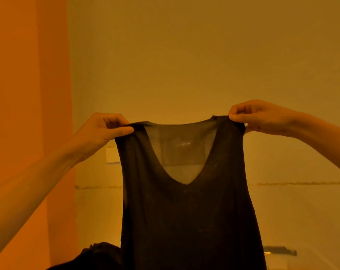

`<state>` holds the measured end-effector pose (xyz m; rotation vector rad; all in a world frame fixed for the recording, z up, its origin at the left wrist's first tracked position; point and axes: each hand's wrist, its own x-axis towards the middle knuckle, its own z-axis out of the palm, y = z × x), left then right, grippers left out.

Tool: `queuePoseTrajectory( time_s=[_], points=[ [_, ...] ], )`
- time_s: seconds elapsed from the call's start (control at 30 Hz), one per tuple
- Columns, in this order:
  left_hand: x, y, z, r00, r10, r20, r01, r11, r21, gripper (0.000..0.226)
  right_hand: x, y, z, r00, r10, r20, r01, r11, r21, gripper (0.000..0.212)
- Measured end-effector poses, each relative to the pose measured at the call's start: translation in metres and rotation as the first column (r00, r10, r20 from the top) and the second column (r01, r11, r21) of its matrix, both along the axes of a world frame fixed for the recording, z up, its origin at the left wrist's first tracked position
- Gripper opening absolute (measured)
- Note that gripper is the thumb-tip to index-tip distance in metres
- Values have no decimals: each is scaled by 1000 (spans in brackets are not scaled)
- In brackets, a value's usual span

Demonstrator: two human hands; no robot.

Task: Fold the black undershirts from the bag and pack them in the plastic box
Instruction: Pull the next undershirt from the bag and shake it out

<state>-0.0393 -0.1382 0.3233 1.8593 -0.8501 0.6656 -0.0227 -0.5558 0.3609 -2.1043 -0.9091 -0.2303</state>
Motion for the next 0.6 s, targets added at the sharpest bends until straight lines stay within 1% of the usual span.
queuePoseTrajectory(
  time_s=[0.03,0.1,0.13,0.17,0.23,0.3,0.4,0.5,0.53,0.6],
  points=[
    [0,-2,0,999,-21,-26,20,999,-39,39,0,1,-1,1000,7,5,-8,999,41,21],
    [0,-6,2,998,-18,-62,13,997,-79,23,1,3,-3,1000,29,-2,-29,994,104,16],
    [-1,-8,3,998,3,-59,-8,997,-76,15,0,4,-4,999,33,-4,-33,994,103,16],
    [-3,-9,3,999,26,-47,-29,997,-66,11,-1,3,-4,1000,30,3,-30,997,74,18],
    [-4,-9,4,998,50,-28,-51,998,-43,10,-4,3,-5,1000,8,29,-8,1000,-7,22],
    [-6,-7,4,999,36,-37,-37,998,-43,10,-6,3,-6,999,-24,34,24,999,-21,21],
    [-5,-5,4,997,25,-76,-31,996,-80,14,-5,7,-9,998,-54,28,52,997,57,23],
    [-4,-4,5,993,8,-121,-16,997,-71,19,-7,10,-12,997,-76,33,69,983,170,26],
    [-5,-5,6,992,18,-122,-25,998,-53,18,-8,13,-13,995,-90,51,79,979,190,26],
    [-7,-10,7,994,87,-68,-89,996,-23,12,-11,18,-14,982,-148,115,122,971,205,25]
  ],
)
